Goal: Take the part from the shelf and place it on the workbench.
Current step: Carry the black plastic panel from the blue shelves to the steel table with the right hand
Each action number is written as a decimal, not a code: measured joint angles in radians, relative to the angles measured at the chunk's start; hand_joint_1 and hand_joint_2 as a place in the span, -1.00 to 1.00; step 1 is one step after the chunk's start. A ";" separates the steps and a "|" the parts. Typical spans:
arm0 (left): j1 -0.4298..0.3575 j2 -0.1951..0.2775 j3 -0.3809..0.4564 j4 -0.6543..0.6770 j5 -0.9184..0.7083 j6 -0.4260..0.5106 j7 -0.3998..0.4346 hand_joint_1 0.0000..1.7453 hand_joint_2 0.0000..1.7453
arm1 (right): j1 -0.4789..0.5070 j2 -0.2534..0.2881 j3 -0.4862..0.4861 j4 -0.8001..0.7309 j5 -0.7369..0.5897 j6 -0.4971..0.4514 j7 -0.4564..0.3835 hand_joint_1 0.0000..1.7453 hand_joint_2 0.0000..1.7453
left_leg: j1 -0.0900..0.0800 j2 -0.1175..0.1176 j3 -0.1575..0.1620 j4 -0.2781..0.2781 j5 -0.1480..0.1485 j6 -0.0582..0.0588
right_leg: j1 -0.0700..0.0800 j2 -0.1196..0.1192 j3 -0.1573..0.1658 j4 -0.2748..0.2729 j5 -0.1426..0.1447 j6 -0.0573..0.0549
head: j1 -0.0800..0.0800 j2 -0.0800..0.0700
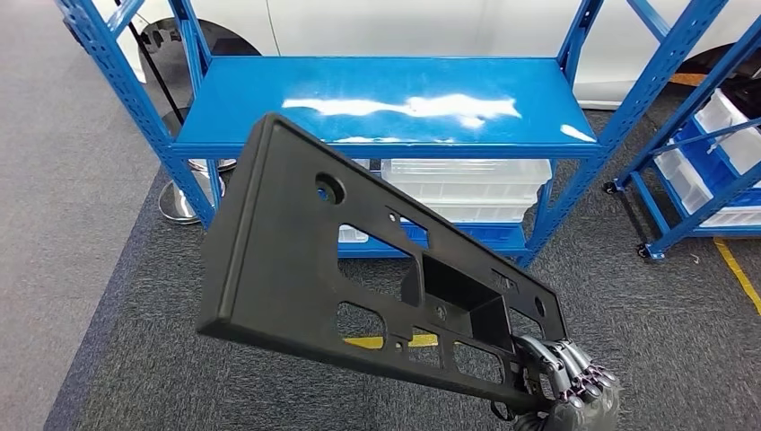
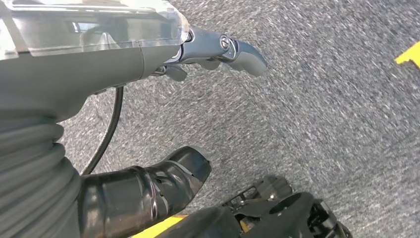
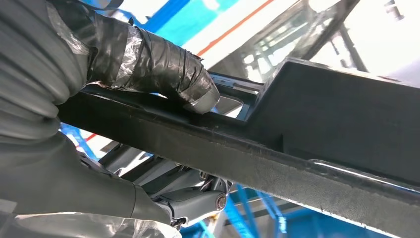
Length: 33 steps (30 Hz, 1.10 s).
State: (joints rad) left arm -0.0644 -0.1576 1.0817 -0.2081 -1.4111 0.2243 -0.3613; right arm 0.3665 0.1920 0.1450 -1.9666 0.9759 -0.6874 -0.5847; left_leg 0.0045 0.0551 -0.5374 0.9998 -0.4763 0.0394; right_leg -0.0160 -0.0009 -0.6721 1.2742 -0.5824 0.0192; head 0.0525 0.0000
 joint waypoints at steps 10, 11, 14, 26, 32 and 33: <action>-0.005 -0.004 0.005 0.000 0.000 0.005 0.007 -1.00 1.00 | 0.016 0.052 -0.027 -0.022 -0.091 -0.003 -0.057 1.00 1.00 | -0.002 -0.016 -0.031 0.089 -0.068 -0.049 | 0.004 -0.010 0.116 -0.256 0.102 -0.053 | -0.001 0.000; -0.003 -0.004 0.005 0.000 0.000 0.006 0.007 -1.00 1.00 | 0.017 0.057 -0.029 -0.023 -0.096 -0.003 -0.057 1.00 1.00 | 0.000 -0.035 -0.056 0.152 -0.105 -0.053 | 0.003 -0.001 0.112 -0.255 0.105 -0.057 | -0.001 0.000; 0.001 -0.005 0.006 0.000 0.000 0.006 0.010 -1.00 1.00 | 0.021 0.067 -0.032 -0.023 -0.118 -0.004 -0.058 1.00 1.00 | 0.004 -0.045 -0.111 0.291 -0.153 -0.059 | 0.004 0.033 0.101 -0.250 0.110 -0.058 | -0.001 0.000; 0.003 -0.007 0.020 0.000 0.000 0.015 0.014 -1.00 1.00 | 0.041 0.100 -0.056 -0.047 -0.199 -0.010 -0.063 1.00 1.00 | 0.017 -0.067 0.022 -0.009 -0.012 -0.016 | 0.006 0.031 0.014 -0.114 0.049 -0.009 | 0.003 0.000; 0.003 -0.008 0.022 0.000 0.000 0.015 0.013 -1.00 1.00 | 0.043 0.112 -0.068 -0.070 -0.213 -0.010 -0.063 1.00 1.00 | 0.014 0.014 0.021 -0.004 -0.018 -0.020 | 0.001 -0.020 0.030 -0.094 0.059 -0.003 | 0.004 0.000; 0.002 -0.009 0.022 0.000 0.000 0.015 0.014 -1.00 1.00 | 0.043 0.114 -0.069 -0.074 -0.215 -0.010 -0.063 1.00 1.00 | 0.012 0.023 0.023 -0.001 -0.021 -0.025 | 0.004 -0.040 0.069 -0.163 0.081 -0.007 | 0.004 0.000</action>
State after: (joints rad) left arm -0.0620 -0.1663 1.1036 -0.2079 -1.4112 0.2395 -0.3476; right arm 0.4091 0.3063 0.0756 -2.0409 0.7611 -0.6977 -0.6475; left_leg 0.0160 0.0778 -0.5148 0.9987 -0.4972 0.0142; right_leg -0.0116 -0.0411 -0.6034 1.1108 -0.5015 0.0121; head 0.0562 0.0000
